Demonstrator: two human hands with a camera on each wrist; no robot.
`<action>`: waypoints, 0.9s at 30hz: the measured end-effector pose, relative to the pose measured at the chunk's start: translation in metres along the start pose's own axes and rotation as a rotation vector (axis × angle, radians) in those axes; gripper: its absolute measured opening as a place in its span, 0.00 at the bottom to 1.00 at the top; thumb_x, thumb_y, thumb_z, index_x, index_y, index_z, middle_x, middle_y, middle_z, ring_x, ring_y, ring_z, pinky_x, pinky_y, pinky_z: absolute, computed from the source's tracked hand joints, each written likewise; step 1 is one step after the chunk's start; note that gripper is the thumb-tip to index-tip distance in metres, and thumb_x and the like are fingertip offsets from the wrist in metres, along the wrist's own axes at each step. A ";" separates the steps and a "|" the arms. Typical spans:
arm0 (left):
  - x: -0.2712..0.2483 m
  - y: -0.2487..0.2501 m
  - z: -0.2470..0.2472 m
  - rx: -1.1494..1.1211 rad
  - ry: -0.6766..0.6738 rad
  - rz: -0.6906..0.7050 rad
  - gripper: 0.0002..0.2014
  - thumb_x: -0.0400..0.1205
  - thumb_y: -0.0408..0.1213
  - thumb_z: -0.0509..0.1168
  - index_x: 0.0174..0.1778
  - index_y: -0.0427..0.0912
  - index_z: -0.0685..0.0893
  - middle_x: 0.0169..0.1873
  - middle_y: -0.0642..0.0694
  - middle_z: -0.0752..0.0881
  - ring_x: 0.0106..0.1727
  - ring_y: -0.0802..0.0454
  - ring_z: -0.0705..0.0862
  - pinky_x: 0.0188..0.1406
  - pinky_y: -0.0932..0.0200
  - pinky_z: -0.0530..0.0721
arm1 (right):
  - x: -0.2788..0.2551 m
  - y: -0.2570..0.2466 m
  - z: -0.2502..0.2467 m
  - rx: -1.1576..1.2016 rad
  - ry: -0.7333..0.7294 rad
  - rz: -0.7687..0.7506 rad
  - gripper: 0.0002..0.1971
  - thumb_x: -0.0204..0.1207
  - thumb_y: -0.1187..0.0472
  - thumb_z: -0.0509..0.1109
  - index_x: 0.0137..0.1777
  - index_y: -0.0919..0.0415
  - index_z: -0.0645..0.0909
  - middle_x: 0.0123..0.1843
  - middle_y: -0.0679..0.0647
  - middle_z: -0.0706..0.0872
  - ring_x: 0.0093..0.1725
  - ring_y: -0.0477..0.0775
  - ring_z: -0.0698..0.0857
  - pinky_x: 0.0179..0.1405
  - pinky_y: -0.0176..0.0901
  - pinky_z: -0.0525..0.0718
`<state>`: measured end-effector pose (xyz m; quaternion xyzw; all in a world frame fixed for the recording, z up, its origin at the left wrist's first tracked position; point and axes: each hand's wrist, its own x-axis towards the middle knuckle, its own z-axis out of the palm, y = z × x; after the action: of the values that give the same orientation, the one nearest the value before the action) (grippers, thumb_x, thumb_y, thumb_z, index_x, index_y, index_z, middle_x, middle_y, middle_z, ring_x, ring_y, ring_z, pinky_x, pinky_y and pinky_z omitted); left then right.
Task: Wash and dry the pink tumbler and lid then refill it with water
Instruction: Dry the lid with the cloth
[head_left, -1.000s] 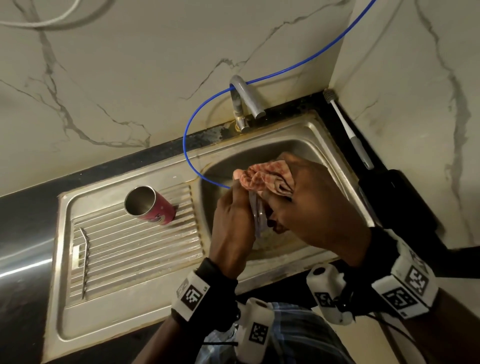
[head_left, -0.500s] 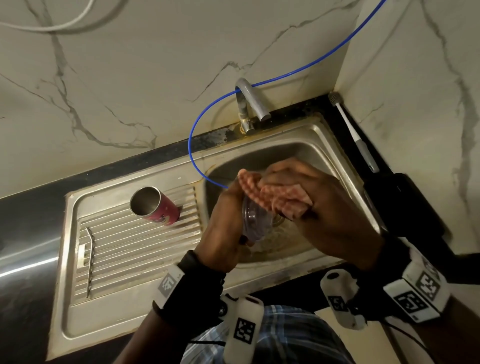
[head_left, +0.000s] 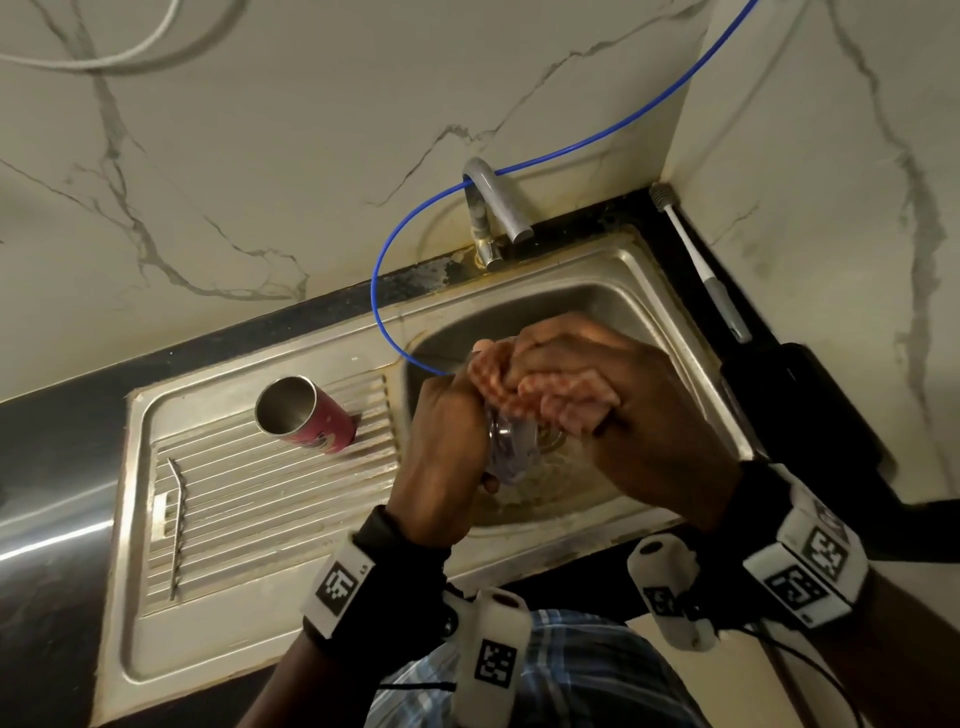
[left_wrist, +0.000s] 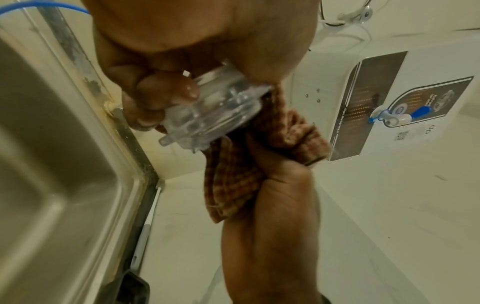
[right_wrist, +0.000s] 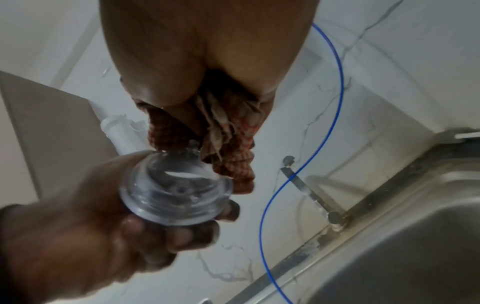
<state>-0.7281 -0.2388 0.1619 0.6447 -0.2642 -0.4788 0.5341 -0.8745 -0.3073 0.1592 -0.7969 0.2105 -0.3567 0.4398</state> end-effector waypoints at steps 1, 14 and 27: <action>0.000 0.002 0.000 0.036 0.011 0.016 0.23 0.92 0.50 0.58 0.36 0.55 0.93 0.37 0.42 0.93 0.44 0.38 0.90 0.46 0.46 0.87 | 0.002 0.005 -0.002 0.015 0.025 0.057 0.14 0.77 0.75 0.76 0.59 0.61 0.90 0.61 0.52 0.87 0.63 0.54 0.88 0.62 0.60 0.86; 0.001 0.002 0.000 0.152 0.003 0.151 0.18 0.94 0.49 0.59 0.46 0.50 0.92 0.44 0.43 0.94 0.51 0.47 0.92 0.54 0.45 0.89 | 0.000 0.008 -0.004 0.179 0.086 0.230 0.14 0.76 0.74 0.74 0.58 0.60 0.89 0.54 0.53 0.90 0.54 0.57 0.90 0.52 0.59 0.90; 0.018 0.010 0.000 0.086 0.191 0.388 0.16 0.89 0.57 0.54 0.47 0.56 0.83 0.43 0.50 0.85 0.47 0.42 0.82 0.55 0.22 0.82 | -0.038 -0.005 0.033 0.704 0.246 0.758 0.19 0.83 0.75 0.67 0.51 0.51 0.94 0.53 0.62 0.94 0.55 0.67 0.94 0.55 0.78 0.89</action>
<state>-0.7188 -0.2567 0.1655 0.6462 -0.3517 -0.2921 0.6111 -0.8747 -0.2622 0.1372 -0.4212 0.4013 -0.3124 0.7510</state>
